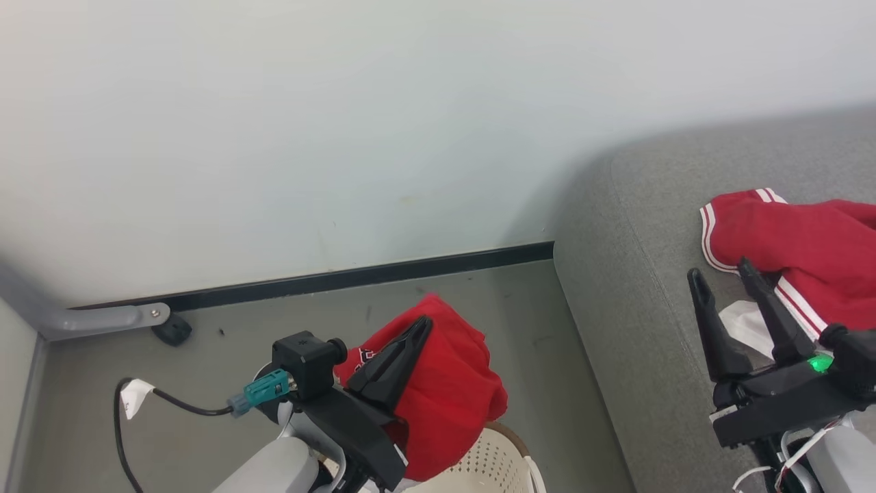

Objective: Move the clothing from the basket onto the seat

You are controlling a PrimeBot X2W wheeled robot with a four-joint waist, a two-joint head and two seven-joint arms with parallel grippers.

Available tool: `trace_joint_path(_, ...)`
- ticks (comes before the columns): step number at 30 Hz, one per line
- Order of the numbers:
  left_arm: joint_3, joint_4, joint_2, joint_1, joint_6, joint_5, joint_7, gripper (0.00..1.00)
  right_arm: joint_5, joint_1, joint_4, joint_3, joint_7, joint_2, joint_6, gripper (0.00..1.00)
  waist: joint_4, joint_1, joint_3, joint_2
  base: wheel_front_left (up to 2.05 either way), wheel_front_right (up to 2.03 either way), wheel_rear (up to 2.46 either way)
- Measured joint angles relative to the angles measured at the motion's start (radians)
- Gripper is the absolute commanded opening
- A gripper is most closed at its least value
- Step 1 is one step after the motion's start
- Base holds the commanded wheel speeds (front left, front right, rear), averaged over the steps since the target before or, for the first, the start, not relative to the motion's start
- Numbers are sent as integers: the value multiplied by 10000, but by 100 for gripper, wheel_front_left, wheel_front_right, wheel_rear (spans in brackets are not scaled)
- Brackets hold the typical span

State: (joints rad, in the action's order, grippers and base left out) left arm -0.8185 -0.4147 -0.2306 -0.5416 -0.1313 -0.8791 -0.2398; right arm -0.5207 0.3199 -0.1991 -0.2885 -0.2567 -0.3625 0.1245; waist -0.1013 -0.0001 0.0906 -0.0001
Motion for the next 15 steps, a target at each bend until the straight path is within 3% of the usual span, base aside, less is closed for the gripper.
trace_joint_path(15,165,1183,-217,-558,38,15,111,0,-326,-374,320,-1154,0,-96,0,100,243,1,-498,1,0,0,0)
